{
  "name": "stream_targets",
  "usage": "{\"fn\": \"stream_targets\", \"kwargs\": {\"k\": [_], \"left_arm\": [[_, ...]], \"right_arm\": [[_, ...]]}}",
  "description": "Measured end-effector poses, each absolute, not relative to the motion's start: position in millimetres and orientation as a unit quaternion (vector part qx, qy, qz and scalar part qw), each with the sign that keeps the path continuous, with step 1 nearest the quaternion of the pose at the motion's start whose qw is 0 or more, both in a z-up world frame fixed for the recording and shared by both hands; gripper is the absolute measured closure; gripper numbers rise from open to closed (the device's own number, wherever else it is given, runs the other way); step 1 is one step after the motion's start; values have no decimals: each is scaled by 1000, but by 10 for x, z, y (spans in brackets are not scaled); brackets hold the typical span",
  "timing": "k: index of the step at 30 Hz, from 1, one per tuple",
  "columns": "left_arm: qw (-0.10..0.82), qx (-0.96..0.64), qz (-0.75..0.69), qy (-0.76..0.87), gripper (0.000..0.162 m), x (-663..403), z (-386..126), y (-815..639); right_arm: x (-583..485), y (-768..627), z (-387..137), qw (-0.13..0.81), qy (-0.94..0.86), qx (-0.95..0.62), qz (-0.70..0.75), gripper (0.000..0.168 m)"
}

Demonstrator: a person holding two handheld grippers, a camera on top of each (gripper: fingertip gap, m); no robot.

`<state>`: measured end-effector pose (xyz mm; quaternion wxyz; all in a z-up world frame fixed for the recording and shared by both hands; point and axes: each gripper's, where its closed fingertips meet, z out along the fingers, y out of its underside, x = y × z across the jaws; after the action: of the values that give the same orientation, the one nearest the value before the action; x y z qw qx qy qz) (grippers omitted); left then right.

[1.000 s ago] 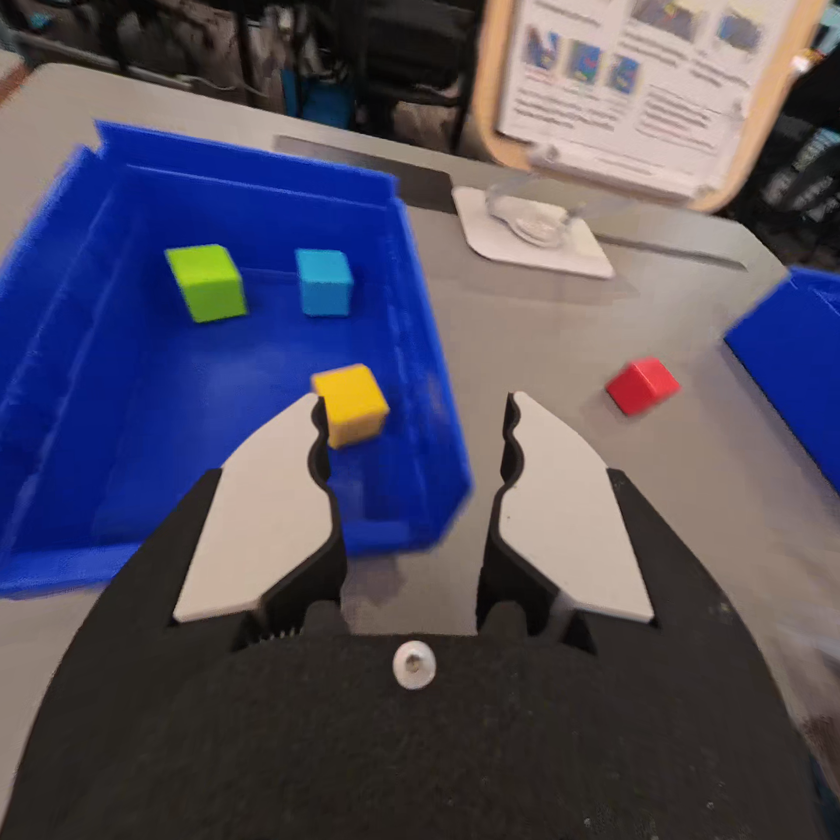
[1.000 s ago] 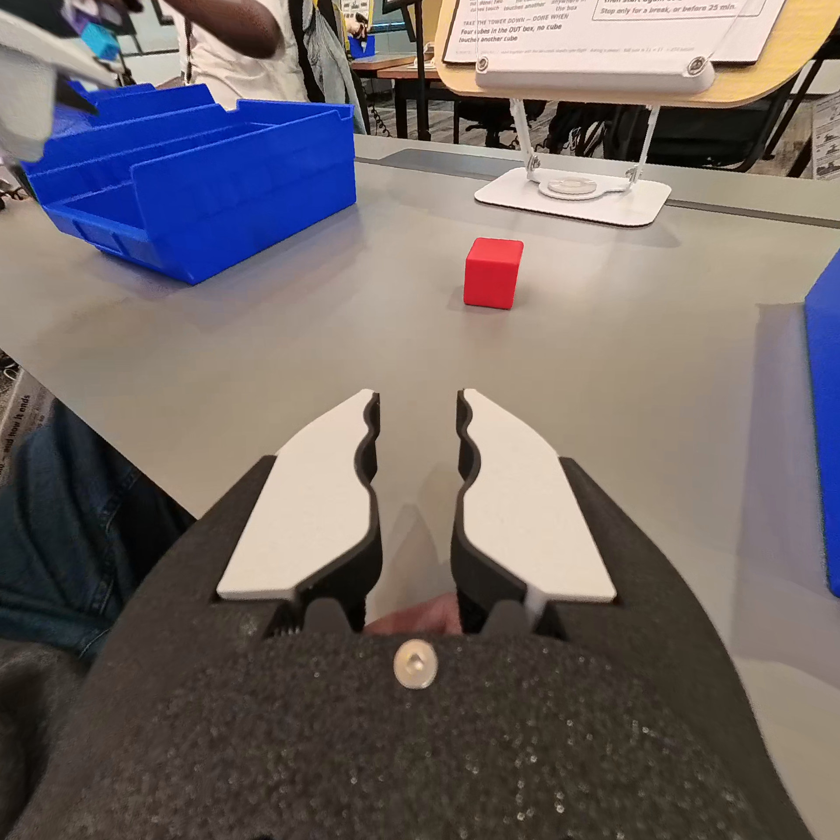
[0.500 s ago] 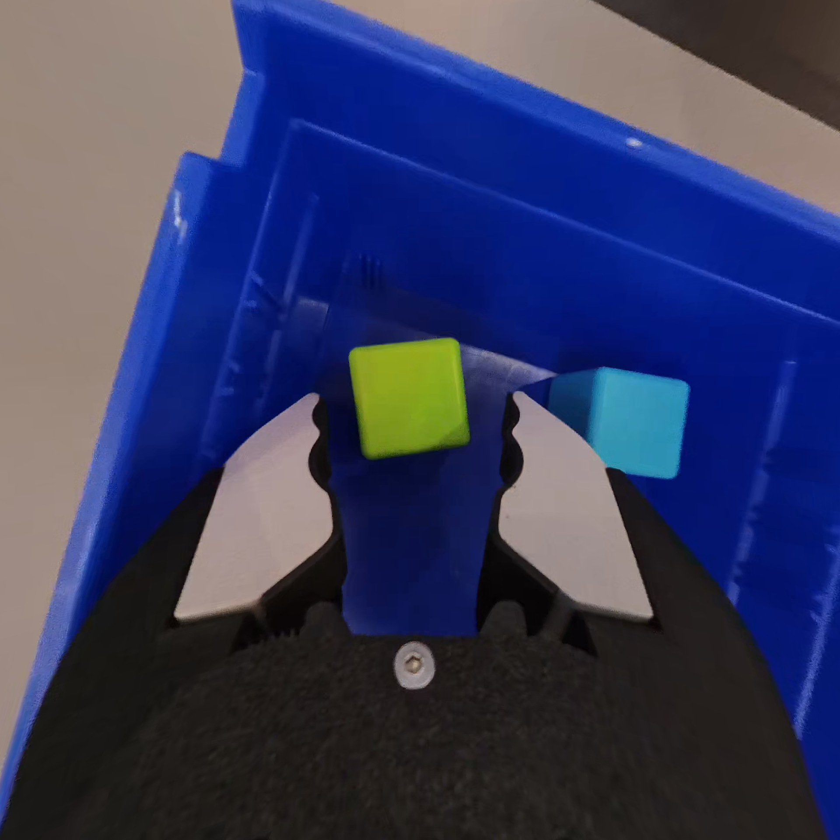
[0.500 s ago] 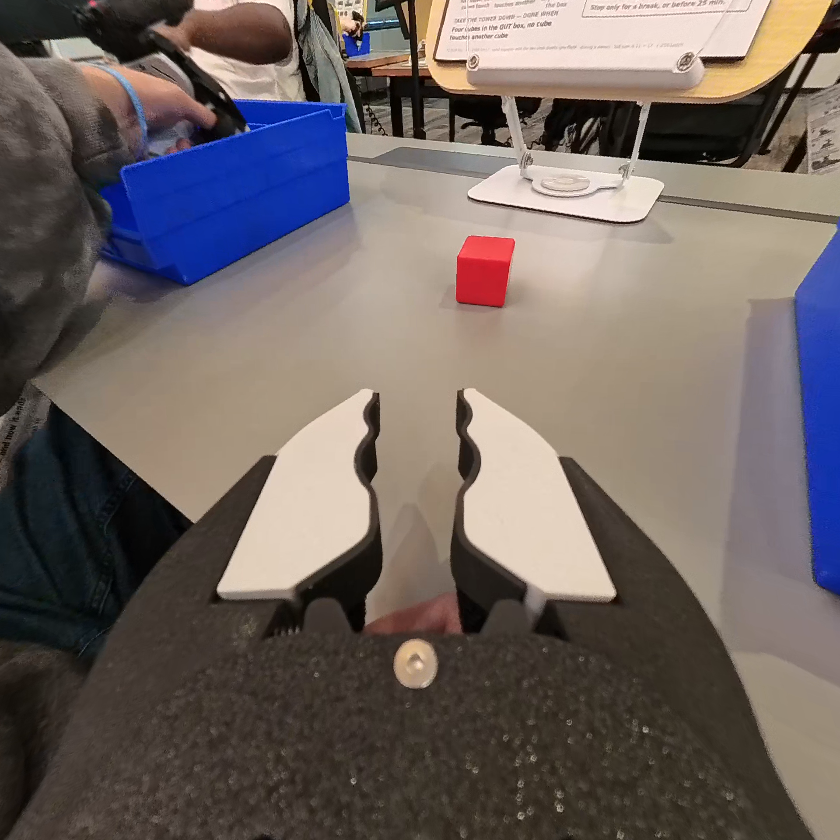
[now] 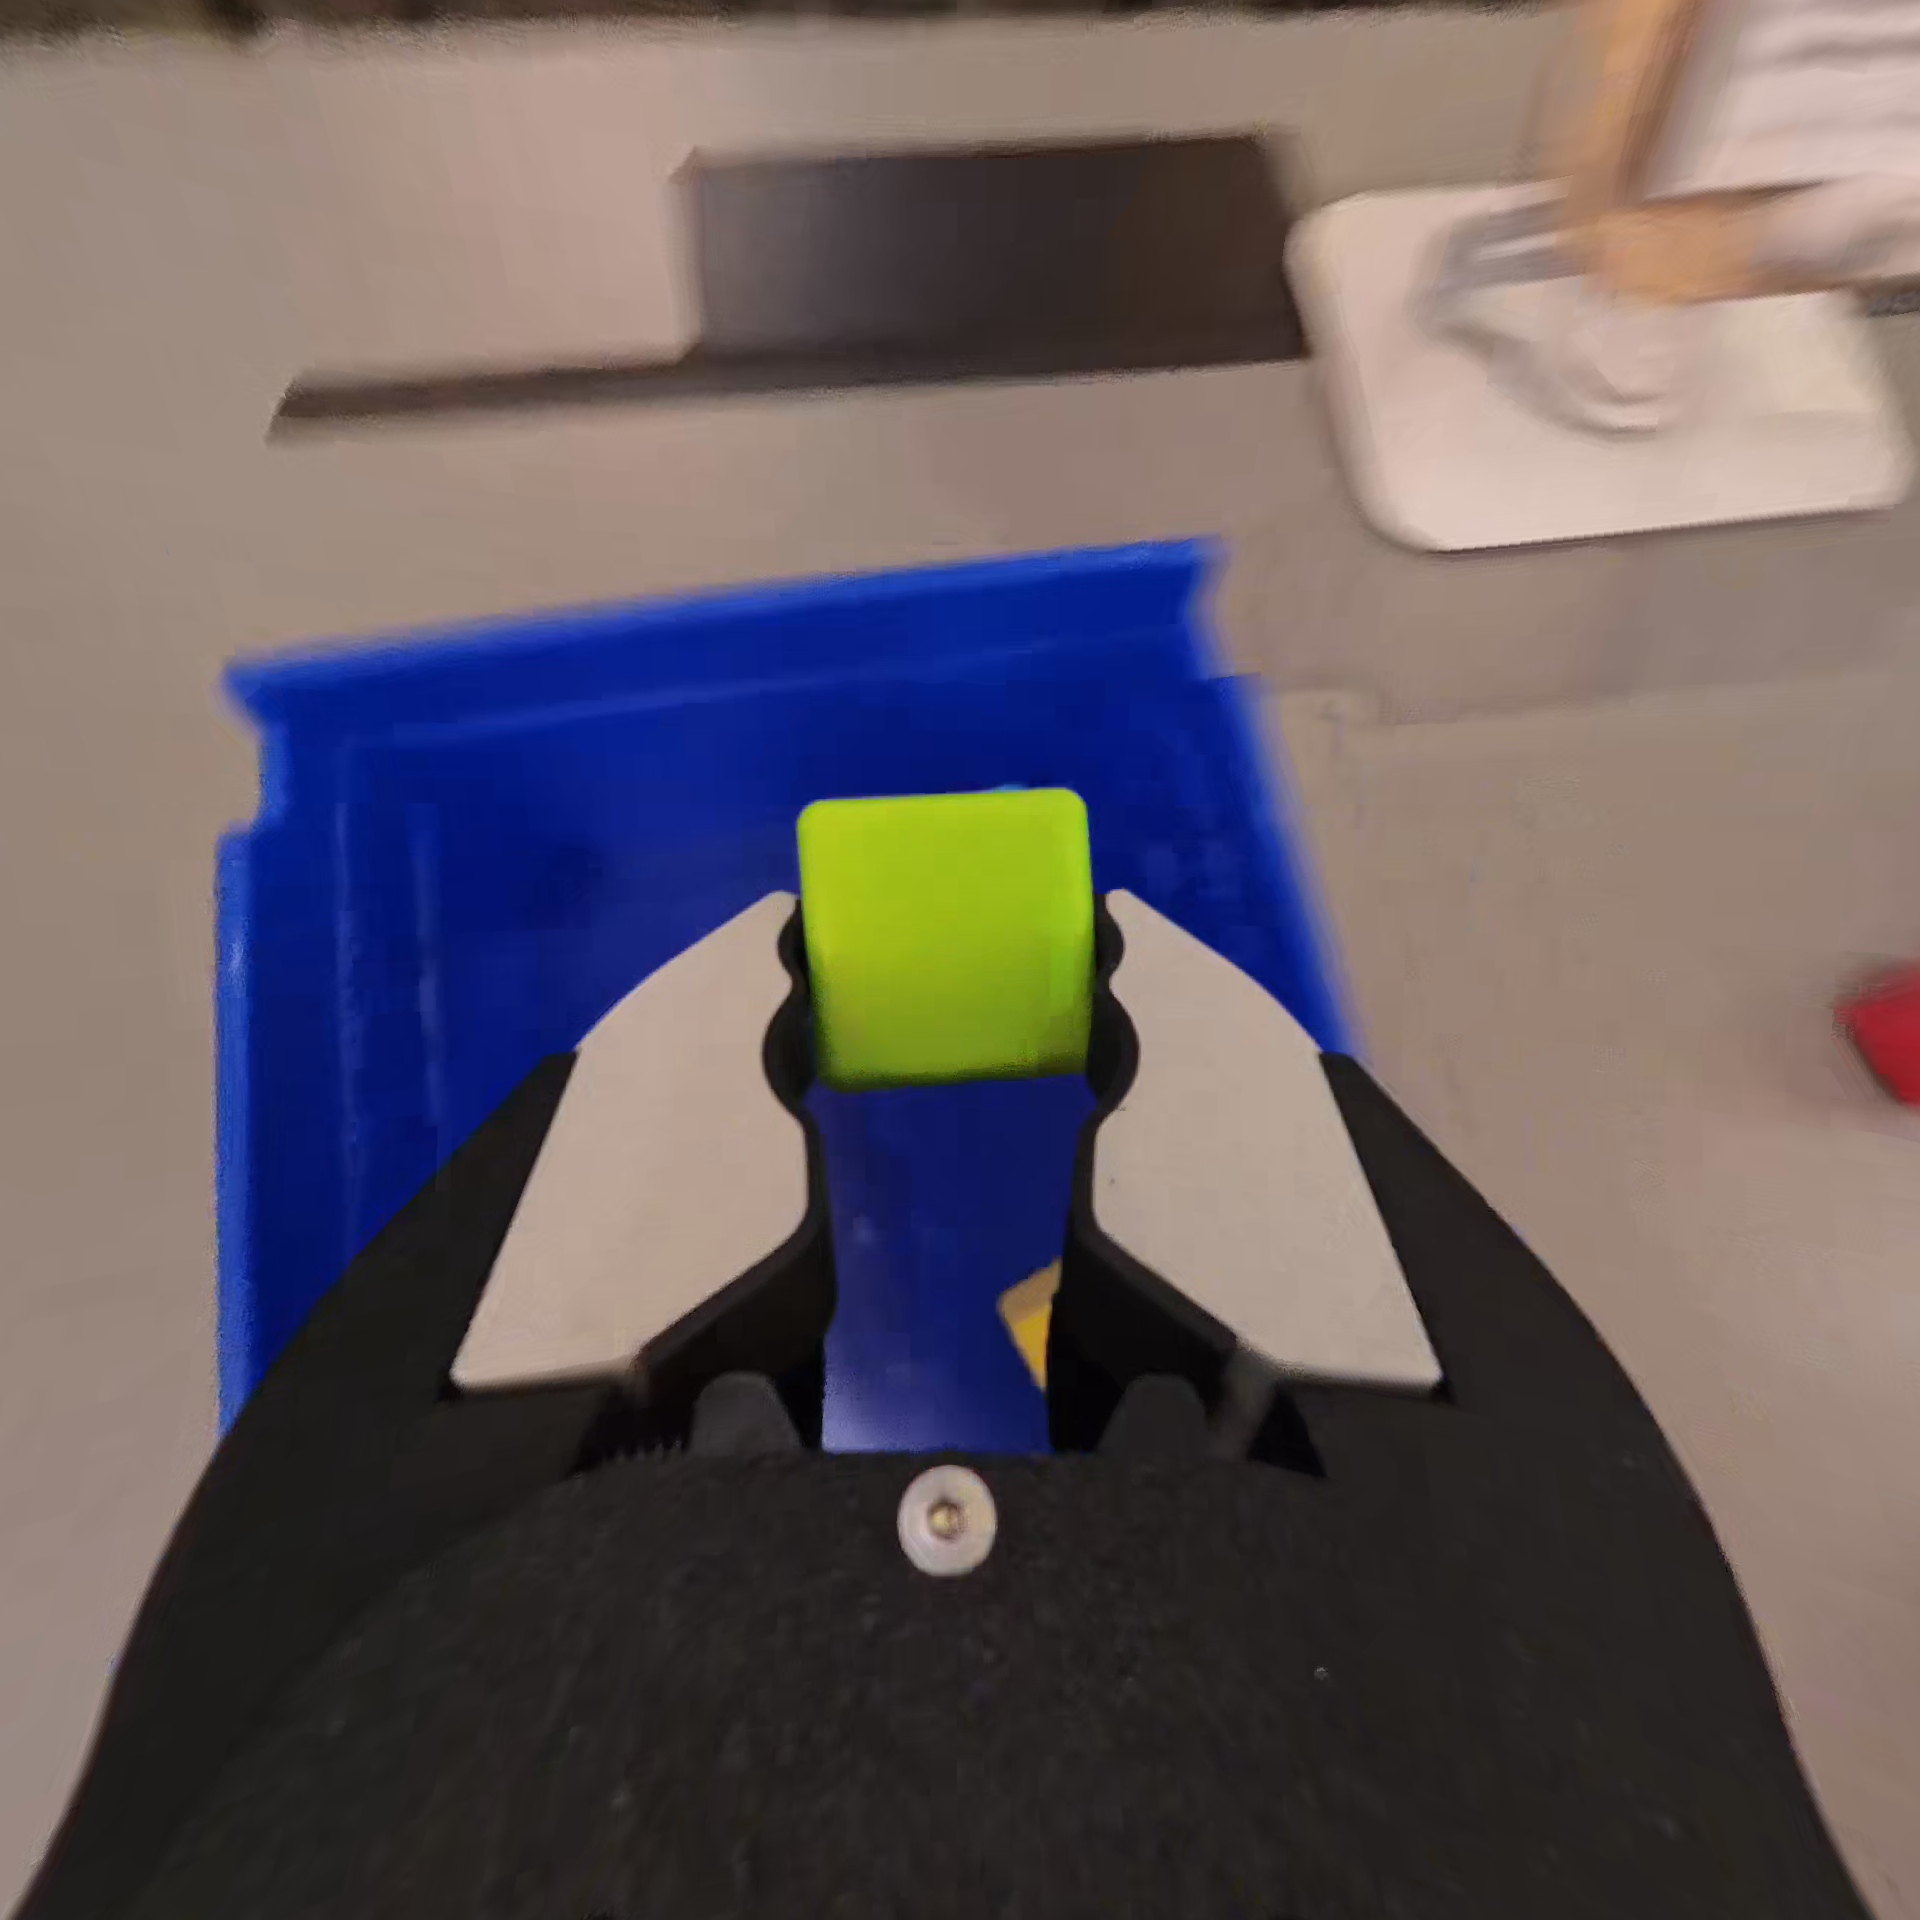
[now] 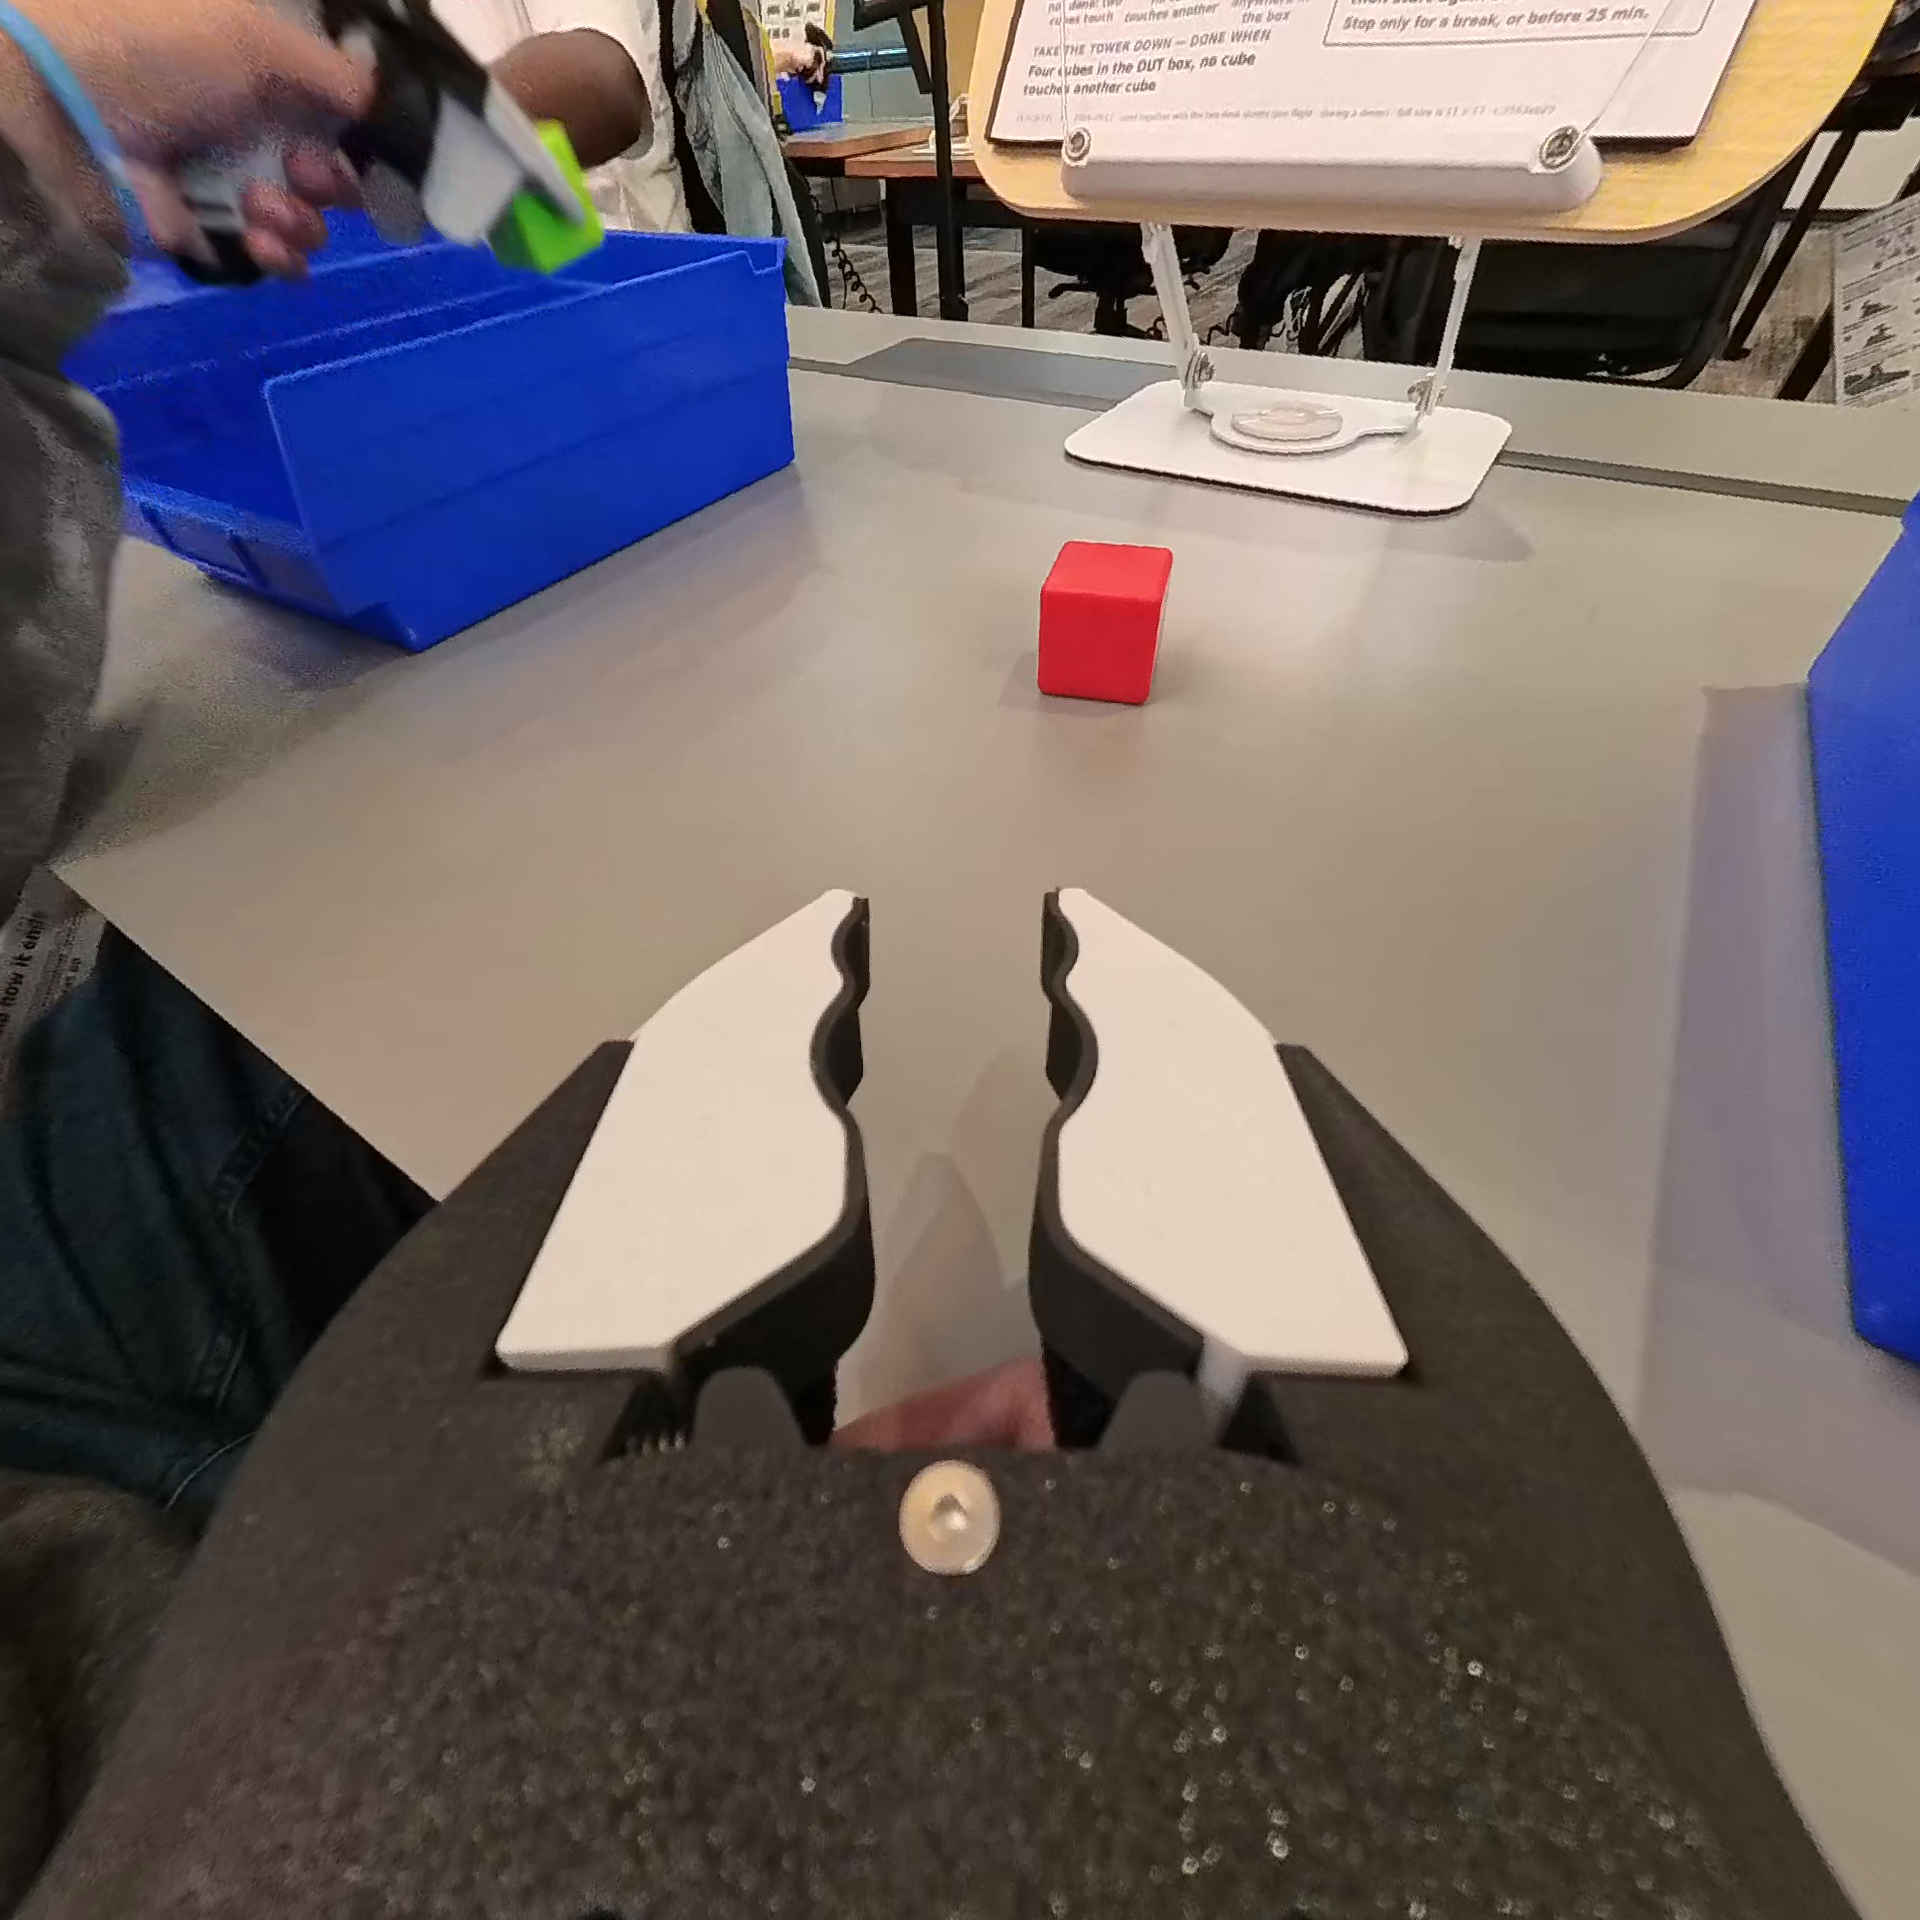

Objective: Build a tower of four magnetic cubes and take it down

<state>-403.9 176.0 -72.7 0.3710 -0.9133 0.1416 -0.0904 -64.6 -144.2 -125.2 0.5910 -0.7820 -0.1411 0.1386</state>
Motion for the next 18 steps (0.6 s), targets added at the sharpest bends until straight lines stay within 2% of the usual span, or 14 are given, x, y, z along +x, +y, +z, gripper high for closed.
{"fn": "stream_targets", "kwargs": {"k": [3, 7, 12, 18], "left_arm": [[379, -859, -169, 301, 112, -3320, -258, 1374], [332, -792, -225, 462, 112, -2376, -44, 757], [245, -708, -213, 627, 112, -1416, -442, 164], [181, -723, -203, 635, 112, -841, -971, 301]], "right_arm": [[-644, -1440, -1247, 593, -141, -781, 137, 137], [-628, -1434, -1235, 596, -138, -780, 133, 137], [-618, -1439, -1233, 597, -137, -780, 131, 137], [-618, -1444, -1239, 596, -140, -780, 129, 137]]}}
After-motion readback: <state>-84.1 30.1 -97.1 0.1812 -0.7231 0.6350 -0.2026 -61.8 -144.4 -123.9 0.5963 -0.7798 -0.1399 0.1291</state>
